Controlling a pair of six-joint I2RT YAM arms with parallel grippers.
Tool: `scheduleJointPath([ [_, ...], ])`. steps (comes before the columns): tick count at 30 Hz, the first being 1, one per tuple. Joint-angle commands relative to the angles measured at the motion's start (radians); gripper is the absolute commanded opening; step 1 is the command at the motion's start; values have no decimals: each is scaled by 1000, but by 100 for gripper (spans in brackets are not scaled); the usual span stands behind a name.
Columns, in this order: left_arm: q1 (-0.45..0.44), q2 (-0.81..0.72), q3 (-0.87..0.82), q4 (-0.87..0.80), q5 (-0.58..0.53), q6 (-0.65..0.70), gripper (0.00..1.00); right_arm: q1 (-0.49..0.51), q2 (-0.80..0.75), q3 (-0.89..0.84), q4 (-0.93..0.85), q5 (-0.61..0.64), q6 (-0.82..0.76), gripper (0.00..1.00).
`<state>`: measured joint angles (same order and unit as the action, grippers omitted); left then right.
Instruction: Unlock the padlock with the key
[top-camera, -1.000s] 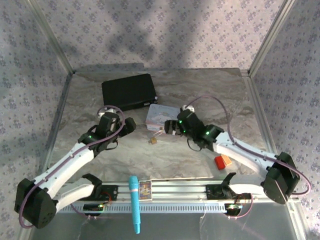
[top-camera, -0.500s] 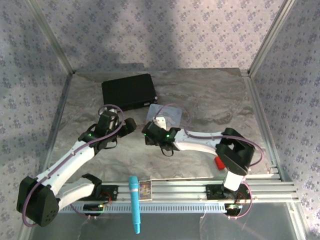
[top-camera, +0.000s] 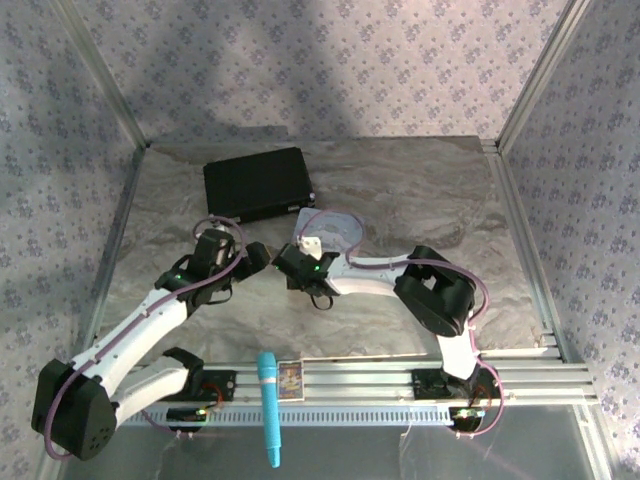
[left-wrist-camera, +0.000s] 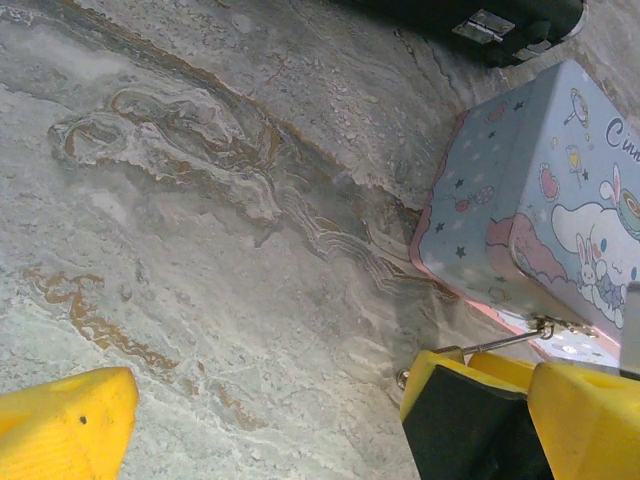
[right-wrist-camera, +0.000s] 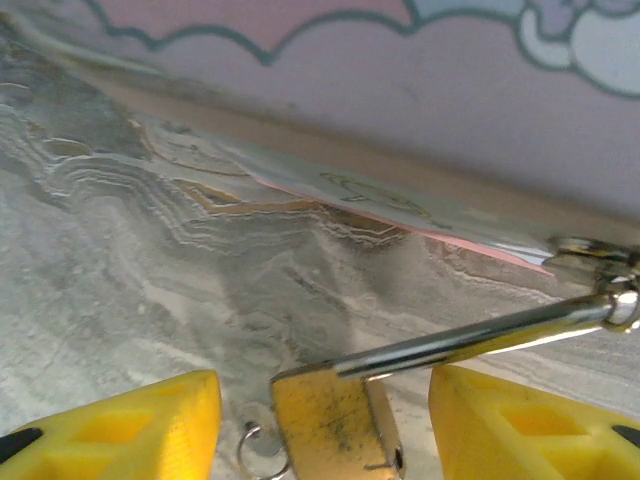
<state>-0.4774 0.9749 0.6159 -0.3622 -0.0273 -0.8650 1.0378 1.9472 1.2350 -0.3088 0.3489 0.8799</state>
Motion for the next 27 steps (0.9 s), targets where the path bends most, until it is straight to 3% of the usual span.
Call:
scheduleJointPath([
  [1,7,-18,-13,24,17,-18,100,-14,26,12,-16,-1,31,58],
  [12,8,0,-6,38,19,-30,100,-1,34,-7,-61,-13,9,41],
  [19,-6,14,-8,70,24,-20,100,3,-31,-114,-32,-14,17,33],
  [23,-71,38,36,57,-42,61,100,2,-86,-174,-13,-31,13,32],
  [27,-171,95,139,16,-165,282,100,-11,-175,-291,81,-78,-14,32],
])
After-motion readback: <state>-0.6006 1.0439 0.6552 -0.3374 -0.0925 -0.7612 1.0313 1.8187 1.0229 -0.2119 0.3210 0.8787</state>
